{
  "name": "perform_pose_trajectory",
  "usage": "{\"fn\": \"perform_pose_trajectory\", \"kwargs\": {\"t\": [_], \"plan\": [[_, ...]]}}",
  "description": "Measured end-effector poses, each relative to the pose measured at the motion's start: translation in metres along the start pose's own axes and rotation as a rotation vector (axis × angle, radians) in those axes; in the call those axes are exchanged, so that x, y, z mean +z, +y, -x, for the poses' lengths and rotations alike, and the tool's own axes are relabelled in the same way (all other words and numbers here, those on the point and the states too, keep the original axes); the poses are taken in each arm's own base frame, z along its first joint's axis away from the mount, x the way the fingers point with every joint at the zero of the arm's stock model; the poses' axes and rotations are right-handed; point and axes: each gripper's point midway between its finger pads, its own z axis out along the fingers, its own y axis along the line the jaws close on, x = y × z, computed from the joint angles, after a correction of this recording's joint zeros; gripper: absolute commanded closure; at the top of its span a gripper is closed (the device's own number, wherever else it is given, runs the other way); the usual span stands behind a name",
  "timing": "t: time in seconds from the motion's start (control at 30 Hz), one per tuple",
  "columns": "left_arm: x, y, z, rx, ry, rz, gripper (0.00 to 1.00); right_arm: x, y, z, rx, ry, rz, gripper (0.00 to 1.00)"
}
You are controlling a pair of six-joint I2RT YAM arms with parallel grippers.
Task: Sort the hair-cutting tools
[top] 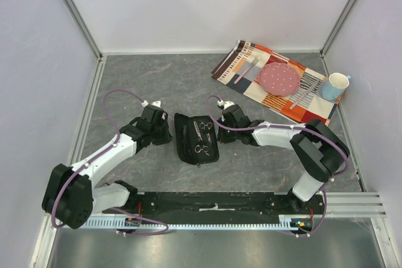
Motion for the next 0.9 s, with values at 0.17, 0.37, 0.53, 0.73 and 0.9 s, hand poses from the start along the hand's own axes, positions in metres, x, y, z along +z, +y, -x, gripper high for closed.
{"fn": "perform_pose_trajectory", "kwargs": {"t": [0.17,0.37,0.53,0.73,0.9], "plan": [[0.014,-0.011,-0.014,-0.009,0.034,-0.087,0.98,0.001,0.001,0.0,0.0,0.001,0.007,1.0],[0.02,-0.037,-0.016,-0.037,0.044,-0.235,0.98,0.005,0.008,0.002,-0.001,0.0,0.046,1.0],[0.016,-0.054,-0.009,-0.048,0.021,-0.322,0.98,0.007,0.012,0.002,-0.002,-0.002,0.067,1.0],[0.015,-0.07,-0.003,-0.053,0.005,-0.393,0.98,0.01,0.016,0.003,-0.004,-0.006,0.089,1.0],[0.024,-0.079,-0.01,-0.052,0.032,-0.422,0.98,0.011,0.018,0.004,-0.004,-0.008,0.102,1.0]]}}
